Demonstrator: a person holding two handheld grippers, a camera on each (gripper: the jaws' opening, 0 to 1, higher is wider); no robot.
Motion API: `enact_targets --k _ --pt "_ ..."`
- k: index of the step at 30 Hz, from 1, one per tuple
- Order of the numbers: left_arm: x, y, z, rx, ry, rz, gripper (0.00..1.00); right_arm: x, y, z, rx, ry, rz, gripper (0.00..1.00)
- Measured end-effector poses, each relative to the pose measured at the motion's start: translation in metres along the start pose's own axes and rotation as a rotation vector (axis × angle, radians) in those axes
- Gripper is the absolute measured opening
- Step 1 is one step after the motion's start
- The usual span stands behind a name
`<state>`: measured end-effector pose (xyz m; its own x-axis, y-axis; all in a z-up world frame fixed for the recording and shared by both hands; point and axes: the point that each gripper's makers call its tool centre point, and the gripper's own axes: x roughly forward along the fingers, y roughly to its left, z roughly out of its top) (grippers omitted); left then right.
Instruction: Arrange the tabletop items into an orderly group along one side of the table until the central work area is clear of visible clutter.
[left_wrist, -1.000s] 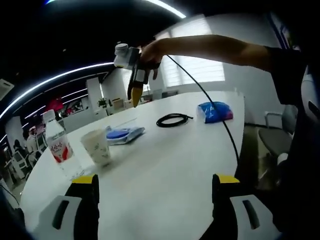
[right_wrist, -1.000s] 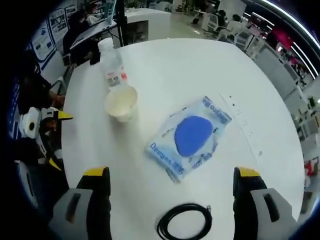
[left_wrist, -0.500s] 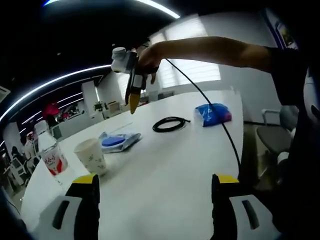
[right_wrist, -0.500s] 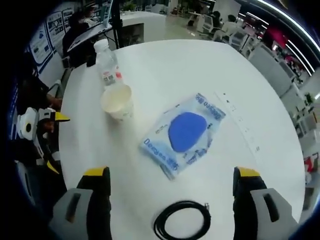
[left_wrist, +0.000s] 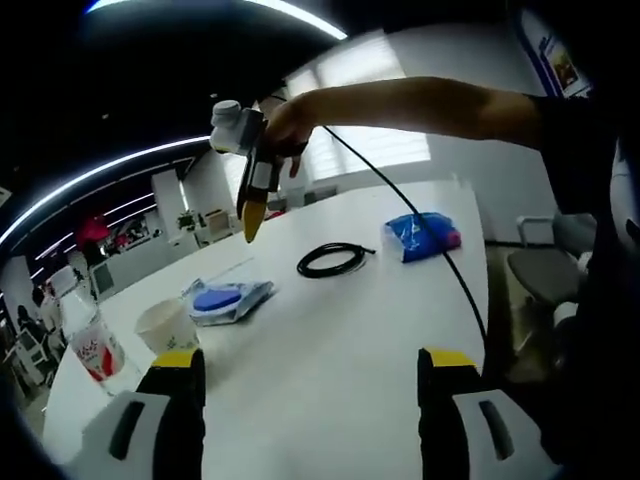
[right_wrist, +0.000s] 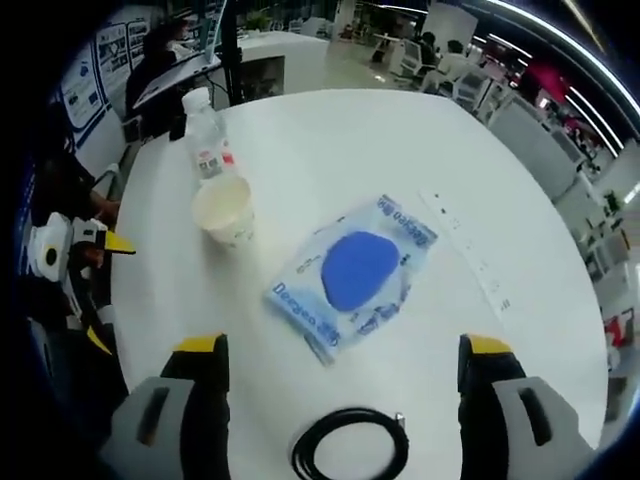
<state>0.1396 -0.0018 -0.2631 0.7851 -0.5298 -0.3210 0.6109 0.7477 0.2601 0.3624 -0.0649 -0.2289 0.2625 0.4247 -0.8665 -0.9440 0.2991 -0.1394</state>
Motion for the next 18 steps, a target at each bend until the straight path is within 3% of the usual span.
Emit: enact_targets --k 8,18 --pt "0.016 0.01 -0.003 0.001 0.009 -0.016 0.78 0.004 -0.01 0.006 -0.031 -0.017 -0.006 0.75" --pt "0.03 0.011 0.003 0.017 -0.001 -0.034 0.73 0.01 -0.014 0.004 -0.037 -0.031 -0.007 0.71"
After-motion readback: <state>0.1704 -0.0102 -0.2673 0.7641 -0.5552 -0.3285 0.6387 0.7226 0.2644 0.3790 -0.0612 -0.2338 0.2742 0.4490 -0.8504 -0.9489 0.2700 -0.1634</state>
